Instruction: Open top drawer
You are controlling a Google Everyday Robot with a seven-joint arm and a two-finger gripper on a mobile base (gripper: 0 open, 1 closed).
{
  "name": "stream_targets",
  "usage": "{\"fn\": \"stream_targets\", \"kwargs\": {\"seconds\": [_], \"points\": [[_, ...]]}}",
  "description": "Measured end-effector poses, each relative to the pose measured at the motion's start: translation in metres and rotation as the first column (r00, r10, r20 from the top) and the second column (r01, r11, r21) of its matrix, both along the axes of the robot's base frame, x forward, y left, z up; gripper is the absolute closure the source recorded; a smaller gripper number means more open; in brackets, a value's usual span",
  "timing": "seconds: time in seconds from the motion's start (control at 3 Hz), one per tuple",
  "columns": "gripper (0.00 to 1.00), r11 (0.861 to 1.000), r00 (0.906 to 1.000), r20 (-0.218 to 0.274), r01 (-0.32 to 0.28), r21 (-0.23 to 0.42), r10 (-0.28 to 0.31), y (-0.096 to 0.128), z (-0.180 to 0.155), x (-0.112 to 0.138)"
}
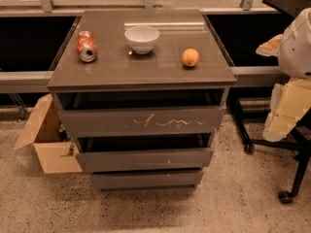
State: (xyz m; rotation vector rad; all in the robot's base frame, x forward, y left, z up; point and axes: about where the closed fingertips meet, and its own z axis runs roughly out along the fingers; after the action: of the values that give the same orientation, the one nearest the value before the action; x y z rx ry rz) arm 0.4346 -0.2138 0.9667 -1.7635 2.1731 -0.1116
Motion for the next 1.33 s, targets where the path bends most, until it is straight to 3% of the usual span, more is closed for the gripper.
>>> {"fn": "stream_targets", "kwargs": {"seconds": [0.33,0.67,1.0,1.33], "points": [[0.0,1.0,1.0,0.0,0.0,0.0,0.0,0.0,0.0,0.0],[0.0,0.999,0.9985,-0.018,-0.052,0.0,0.052,0.01,-0.026,0.006],[0.0,0.991,0.9907,-0.03,-0.132,0.017,0.133,0.022,-0.065,0.013],[0.0,0.97,0.9714,-0.059,-0.224,0.095,0.23,0.044,-0.135,0.036]]}}
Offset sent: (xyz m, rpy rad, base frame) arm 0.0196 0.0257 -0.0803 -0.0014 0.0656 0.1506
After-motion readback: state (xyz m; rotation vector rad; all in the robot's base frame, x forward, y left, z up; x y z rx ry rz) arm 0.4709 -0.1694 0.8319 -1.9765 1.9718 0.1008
